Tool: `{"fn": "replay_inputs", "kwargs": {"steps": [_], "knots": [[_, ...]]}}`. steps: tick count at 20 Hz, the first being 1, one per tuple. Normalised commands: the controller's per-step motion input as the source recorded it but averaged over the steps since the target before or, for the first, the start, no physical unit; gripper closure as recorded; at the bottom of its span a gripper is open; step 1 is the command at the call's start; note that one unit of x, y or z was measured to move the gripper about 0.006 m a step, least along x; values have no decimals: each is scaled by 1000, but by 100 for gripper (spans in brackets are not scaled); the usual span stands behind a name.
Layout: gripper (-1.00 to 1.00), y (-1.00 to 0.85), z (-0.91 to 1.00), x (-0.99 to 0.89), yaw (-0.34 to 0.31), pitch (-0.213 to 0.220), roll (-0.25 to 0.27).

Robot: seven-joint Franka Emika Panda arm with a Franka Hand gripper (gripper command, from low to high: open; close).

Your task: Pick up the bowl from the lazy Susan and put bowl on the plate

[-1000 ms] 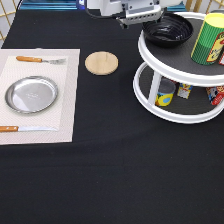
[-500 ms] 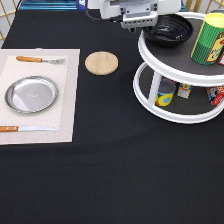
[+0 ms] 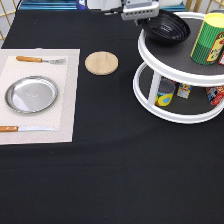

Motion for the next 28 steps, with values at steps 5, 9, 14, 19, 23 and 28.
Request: {"fn": "replay_inputs", "kwargs": {"steps": [5,9,14,19,23,28], "knots": [[100,-687,665,31,-83,-6,24],[100,-911,375,149,-43,-34,2],[100,-1000,71,147,0,-76,2],[100,-933,-283,10,-39,-80,0],[100,-832,-379,-9,-82,-77,0],[100,-821,-383,-16,-86,-77,0]]}}
